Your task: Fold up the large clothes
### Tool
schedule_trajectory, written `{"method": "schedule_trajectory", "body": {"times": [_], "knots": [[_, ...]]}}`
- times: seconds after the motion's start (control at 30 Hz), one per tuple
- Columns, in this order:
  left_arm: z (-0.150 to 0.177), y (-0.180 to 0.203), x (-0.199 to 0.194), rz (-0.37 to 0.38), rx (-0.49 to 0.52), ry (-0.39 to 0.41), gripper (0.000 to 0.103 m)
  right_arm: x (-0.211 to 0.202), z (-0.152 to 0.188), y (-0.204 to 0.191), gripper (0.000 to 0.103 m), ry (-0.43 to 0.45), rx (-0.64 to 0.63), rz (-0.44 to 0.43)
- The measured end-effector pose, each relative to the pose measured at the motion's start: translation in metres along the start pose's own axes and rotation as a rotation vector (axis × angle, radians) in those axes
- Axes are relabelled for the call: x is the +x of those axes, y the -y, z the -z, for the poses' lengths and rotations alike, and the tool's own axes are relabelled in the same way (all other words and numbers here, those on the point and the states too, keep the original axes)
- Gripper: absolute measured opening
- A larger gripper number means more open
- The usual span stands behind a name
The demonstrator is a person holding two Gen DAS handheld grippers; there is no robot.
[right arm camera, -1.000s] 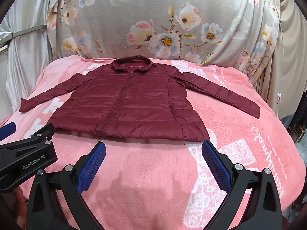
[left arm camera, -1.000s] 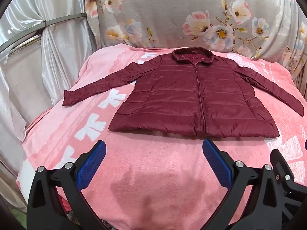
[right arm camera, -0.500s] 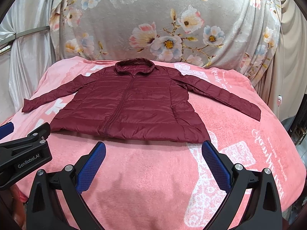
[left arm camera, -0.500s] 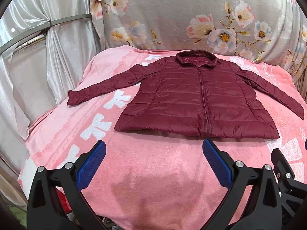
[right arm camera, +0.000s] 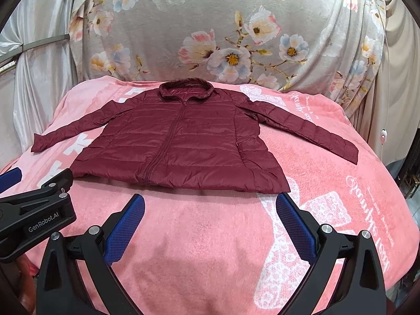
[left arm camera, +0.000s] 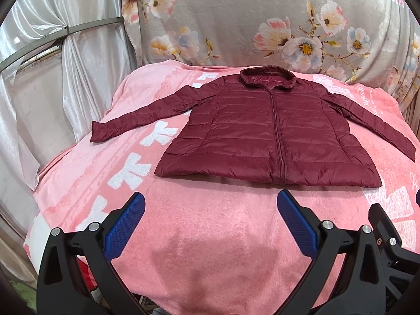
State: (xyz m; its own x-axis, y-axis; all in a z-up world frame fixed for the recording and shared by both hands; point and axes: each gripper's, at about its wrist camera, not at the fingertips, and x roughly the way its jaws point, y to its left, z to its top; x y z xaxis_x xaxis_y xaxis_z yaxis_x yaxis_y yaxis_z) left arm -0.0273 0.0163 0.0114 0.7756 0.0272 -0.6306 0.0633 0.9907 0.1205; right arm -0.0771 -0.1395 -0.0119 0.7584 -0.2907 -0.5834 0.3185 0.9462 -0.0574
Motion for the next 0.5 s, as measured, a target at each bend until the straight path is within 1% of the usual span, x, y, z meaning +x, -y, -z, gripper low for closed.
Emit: {"method": "schedule_trajectory", "body": {"times": [0.5], "knots": [[0.0015,0.0021,0.0027,0.002,-0.001,-0.009,0.098,0.0007,0.002,0.0003,0.098,-0.005,-0.002,0.002]]}}
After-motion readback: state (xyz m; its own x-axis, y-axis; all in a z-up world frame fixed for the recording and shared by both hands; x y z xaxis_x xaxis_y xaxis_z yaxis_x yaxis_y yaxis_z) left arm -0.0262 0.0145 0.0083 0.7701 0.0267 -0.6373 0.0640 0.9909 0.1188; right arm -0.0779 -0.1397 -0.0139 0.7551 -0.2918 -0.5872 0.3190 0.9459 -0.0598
